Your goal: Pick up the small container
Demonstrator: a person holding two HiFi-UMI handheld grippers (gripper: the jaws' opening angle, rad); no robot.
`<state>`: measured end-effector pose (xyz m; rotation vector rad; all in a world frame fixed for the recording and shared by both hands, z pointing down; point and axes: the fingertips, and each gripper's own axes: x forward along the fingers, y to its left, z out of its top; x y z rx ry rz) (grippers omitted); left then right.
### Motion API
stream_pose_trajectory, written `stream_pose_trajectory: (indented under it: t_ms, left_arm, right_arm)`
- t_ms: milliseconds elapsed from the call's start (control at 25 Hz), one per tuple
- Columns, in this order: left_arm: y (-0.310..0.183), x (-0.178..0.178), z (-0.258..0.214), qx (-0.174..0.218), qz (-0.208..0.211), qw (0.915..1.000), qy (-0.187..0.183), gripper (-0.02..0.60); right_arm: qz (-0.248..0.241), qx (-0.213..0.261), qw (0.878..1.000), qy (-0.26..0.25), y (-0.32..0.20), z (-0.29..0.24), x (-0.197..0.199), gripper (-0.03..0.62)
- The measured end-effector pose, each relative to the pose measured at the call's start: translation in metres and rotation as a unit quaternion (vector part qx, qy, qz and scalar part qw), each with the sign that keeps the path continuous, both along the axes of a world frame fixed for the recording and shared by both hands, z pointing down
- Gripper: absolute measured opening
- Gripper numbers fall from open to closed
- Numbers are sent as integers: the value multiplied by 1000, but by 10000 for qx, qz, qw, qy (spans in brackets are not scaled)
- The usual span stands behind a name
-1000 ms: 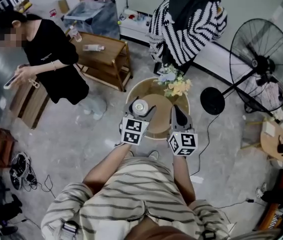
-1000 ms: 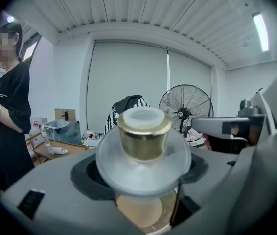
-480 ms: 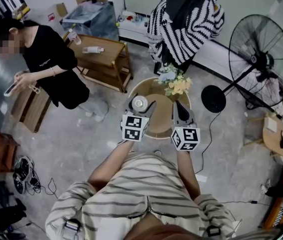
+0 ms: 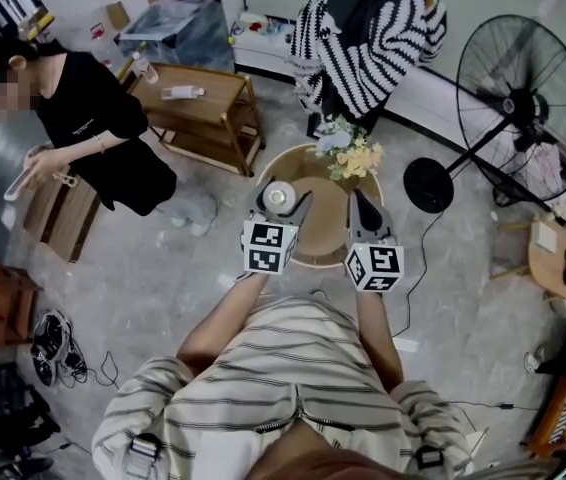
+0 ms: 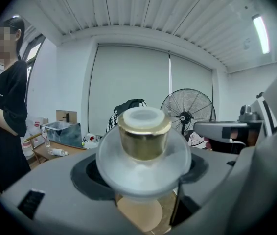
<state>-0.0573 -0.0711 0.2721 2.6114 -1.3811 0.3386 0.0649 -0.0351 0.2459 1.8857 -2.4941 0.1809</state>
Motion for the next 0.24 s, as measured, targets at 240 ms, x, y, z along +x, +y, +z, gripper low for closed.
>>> stream_pose_trajectory:
  t_ms: [240]
  left_arm:
    - [-2, -5, 0, 75, -39, 10000, 14, 333]
  right_arm:
    - [-28, 55, 10000, 15, -3, 1, -4, 8]
